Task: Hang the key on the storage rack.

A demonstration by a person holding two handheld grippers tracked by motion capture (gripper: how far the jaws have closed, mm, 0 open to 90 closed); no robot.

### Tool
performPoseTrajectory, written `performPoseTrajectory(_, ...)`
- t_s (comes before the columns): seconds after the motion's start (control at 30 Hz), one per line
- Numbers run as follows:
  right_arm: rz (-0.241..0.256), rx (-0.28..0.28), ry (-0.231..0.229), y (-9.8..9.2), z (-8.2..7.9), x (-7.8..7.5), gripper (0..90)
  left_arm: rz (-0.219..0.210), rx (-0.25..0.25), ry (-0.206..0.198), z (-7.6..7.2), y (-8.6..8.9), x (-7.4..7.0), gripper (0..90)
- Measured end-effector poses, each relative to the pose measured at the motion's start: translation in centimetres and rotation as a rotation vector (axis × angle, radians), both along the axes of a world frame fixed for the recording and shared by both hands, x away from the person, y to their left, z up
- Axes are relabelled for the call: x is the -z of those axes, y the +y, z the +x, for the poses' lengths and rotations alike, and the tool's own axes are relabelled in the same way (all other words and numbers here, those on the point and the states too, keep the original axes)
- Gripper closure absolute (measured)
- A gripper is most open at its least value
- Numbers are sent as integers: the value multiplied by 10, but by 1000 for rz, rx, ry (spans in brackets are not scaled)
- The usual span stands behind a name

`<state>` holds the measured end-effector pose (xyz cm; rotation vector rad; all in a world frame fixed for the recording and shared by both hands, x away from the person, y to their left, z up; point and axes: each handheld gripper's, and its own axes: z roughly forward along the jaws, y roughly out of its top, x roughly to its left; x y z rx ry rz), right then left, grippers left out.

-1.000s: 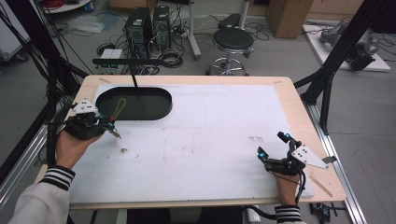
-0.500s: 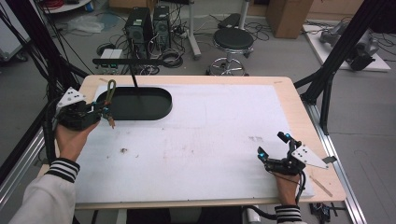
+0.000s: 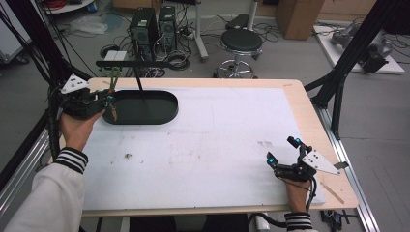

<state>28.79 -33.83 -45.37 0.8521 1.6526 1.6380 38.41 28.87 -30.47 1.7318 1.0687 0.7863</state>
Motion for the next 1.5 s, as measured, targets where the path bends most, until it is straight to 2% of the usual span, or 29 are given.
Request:
performPoseTrajectory(0.3, -3, 1, -1, 0, 0, 0, 3, -3, -29, -4, 25, 1, -13, 738)
performPoseTrajectory(0.6, -1, 0, -2, 0, 0, 0, 3, 31, -44, -12, 46, -5, -25, 738)
performPoseTrajectory(0.67, -2, 0, -2, 0, 0, 0, 3, 22, -48, -8, 49, -6, -23, 738)
performPoseTrajectory(0.9, -1, 0, -2, 0, 0, 0, 3, 32, -57, 20, 56, -6, -14, 738)
performPoseTrajectory(1.1, 0, 0, -2, 0, 0, 0, 3, 27, -81, 65, 61, -2, 2, 738)
performPoseTrajectory(1.13, 0, 0, -2, 0, 0, 0, 3, 36, -84, 68, 61, -2, 4, 738)
performPoseTrajectory(1.23, 1, 0, -2, 0, 0, 0, 3, 26, -86, 75, 62, -1, 9, 738)
performPoseTrajectory(1.27, 0, -1, -2, 0, 0, 0, 3, 36, -86, 81, 62, -1, 9, 737)
performPoseTrajectory(1.5, 1, 0, -2, 0, 0, 0, 3, 34, -89, 84, 64, -2, 13, 737)
